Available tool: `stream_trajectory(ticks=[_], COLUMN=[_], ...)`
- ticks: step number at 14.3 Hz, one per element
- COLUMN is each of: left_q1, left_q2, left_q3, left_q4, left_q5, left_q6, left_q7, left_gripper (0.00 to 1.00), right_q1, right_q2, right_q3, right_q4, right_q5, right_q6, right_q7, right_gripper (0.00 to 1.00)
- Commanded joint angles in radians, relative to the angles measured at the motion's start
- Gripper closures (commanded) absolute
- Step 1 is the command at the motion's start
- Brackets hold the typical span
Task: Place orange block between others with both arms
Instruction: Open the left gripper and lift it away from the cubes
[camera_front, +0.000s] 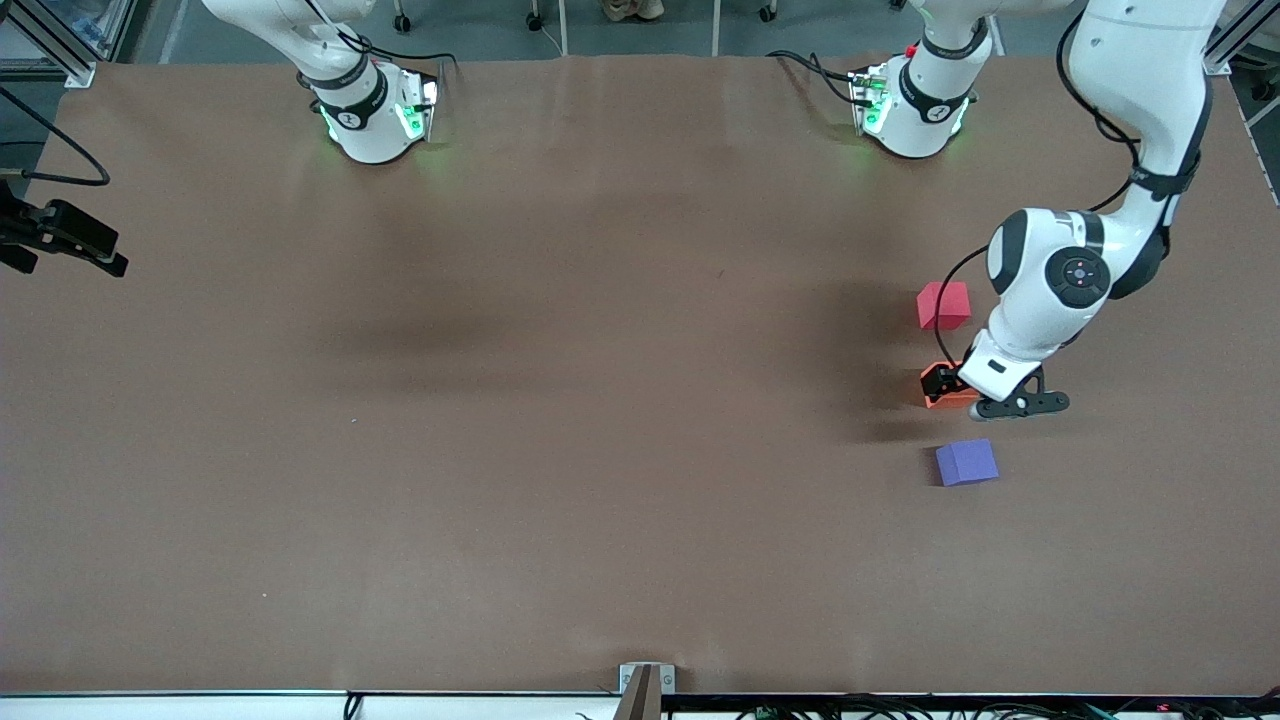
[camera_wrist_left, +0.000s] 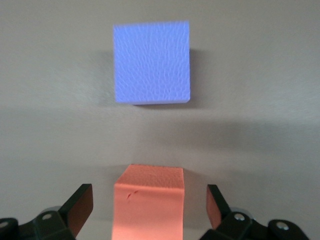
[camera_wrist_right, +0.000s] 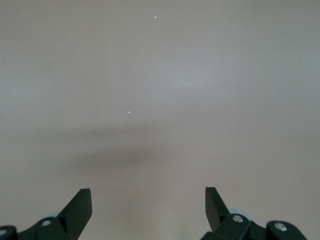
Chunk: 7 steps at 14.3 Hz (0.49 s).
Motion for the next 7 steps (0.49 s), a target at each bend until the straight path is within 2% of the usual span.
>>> stream_trajectory(ticks=[1, 3, 7], left_q1=[0.013, 0.011, 0.02], left_q2=[-0.109, -0.138, -0.19], left_q3=[-0.038, -0.051, -0.049], left_q4=[0.078, 0.182, 0.368], left_q5=[0.013, -0.003, -0.132], left_q6=[-0.204, -0.355, -0.614], left_q7=[0.01, 0.016, 0.123], left_gripper=[0.0, 0.0, 0.0], right_q1=[-0.006, -0.003, 0.005], right_q2=[-0.021, -0.021, -0.019], right_q3=[0.006, 0.006, 0.011], right_q4=[-0.022, -0.018, -0.017], right_q5=[-0.013, -0.016, -0.016], right_q6=[0.002, 0.012, 0.072], right_q7=[-0.01, -0.01, -0.01], right_gripper=[0.0, 0.0, 0.0])
